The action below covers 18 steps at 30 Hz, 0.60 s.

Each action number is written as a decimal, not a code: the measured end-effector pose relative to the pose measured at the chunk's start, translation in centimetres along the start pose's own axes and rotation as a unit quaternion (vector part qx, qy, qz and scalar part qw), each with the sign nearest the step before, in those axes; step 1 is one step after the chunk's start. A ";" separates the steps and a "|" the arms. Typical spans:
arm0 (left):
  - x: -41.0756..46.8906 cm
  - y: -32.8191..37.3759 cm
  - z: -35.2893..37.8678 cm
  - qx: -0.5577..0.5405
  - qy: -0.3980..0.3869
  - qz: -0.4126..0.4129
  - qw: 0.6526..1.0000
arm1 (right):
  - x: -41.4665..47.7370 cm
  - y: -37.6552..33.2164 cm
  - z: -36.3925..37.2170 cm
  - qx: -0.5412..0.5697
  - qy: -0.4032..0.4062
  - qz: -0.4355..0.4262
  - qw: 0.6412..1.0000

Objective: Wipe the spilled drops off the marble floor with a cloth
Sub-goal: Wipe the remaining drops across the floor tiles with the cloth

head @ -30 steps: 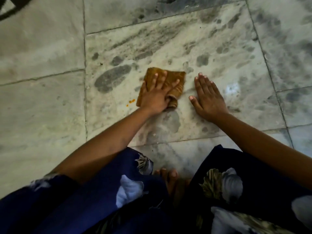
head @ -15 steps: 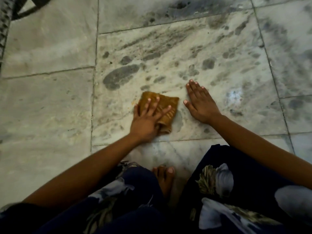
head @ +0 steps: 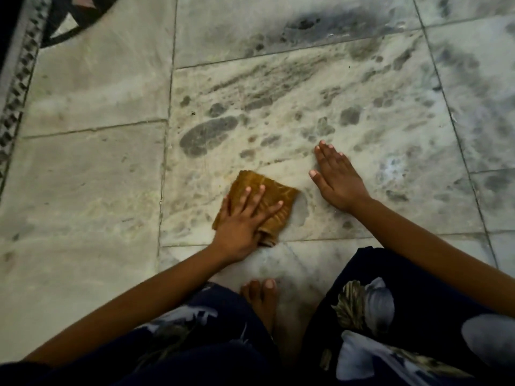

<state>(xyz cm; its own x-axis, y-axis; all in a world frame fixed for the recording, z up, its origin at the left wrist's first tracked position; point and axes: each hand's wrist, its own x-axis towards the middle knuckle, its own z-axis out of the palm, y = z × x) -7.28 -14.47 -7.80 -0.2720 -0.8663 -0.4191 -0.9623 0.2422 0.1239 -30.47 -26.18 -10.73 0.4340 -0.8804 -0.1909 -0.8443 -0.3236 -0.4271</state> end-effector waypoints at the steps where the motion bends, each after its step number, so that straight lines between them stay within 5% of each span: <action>1: -0.1 -1.6 -0.2 -0.003 0.002 -0.027 1.000 | 0.0 0.0 0.1 -0.006 0.006 -0.002 1.000; 7: 5.2 -6.2 -4.3 -0.097 0.002 -0.173 0.980 | 0.7 -1.3 0.6 -0.038 0.011 -0.036 0.999; 14: -1.9 -1.7 1.6 -0.027 0.049 -0.039 0.998 | 3.7 -4.7 1.3 0.019 0.022 -0.009 1.000; 18: -2.5 -8.5 1.7 -0.040 0.074 -0.096 0.992 | 4.5 -4.8 2.0 0.005 0.020 0.014 1.000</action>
<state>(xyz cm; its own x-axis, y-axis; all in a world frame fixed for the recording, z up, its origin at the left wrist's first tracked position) 1.55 -13.59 -9.31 -0.0740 -0.9493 -0.3054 -0.9912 0.0364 0.1272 -23.87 -27.90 -11.30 0.3973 -0.9022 -0.1678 -0.8530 -0.2956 -0.4301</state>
